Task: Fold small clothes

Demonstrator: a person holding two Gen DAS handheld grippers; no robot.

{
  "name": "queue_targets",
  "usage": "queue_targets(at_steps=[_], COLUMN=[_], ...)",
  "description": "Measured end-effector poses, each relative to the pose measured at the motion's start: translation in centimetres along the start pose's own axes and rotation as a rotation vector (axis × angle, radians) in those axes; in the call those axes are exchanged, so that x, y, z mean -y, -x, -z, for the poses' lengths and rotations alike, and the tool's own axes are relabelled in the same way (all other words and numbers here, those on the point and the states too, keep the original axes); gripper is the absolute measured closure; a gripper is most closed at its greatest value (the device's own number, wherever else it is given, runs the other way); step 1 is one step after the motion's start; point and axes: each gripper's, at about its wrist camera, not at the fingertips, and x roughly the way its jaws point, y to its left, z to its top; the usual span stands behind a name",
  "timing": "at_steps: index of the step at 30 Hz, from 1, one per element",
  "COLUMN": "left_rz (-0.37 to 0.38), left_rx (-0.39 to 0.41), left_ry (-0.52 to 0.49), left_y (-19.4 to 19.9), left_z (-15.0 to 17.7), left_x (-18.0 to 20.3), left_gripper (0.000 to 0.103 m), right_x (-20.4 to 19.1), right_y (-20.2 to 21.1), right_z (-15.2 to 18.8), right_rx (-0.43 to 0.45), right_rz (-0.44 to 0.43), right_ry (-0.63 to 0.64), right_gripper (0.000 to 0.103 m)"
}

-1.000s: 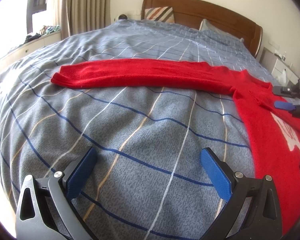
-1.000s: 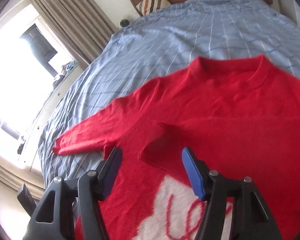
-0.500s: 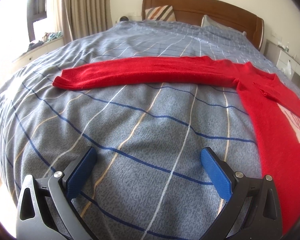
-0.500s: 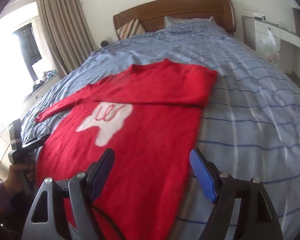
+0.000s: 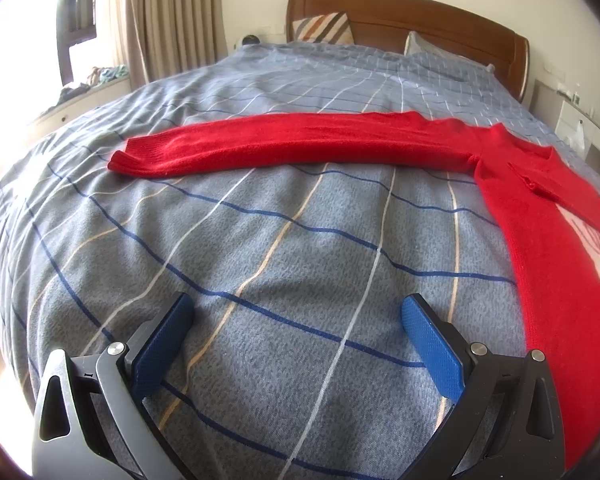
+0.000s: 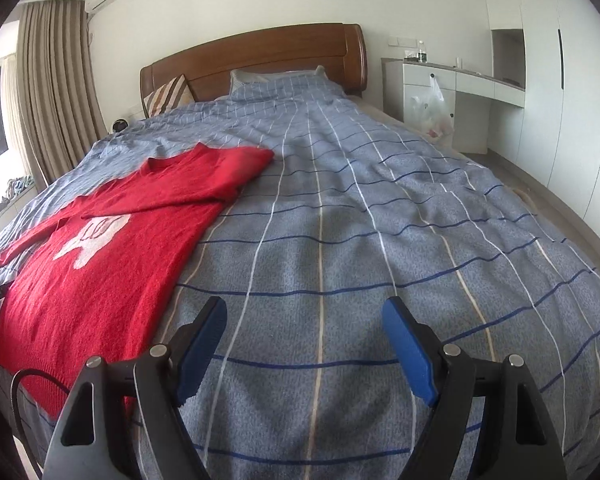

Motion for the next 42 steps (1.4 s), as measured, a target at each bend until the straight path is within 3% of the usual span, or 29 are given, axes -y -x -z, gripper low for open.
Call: queue_targets(at_steps=[18,42], left_rz=[-0.003,-0.003], left_rx=[0.002,0.003], left_ry=[-0.001,0.000], left_y=[0.0,0.0], left_z=[0.1,0.2], left_x=[0.0,0.0], left_gripper=[0.000,0.000], right_x=[0.2,0.3], right_y=[-1.4,-1.5], right_z=[1.2,1.2], right_rx=[-0.065,-0.067], right_rz=[0.031,0.030], right_ry=[0.001,-0.002], right_gripper=[0.023,0.023])
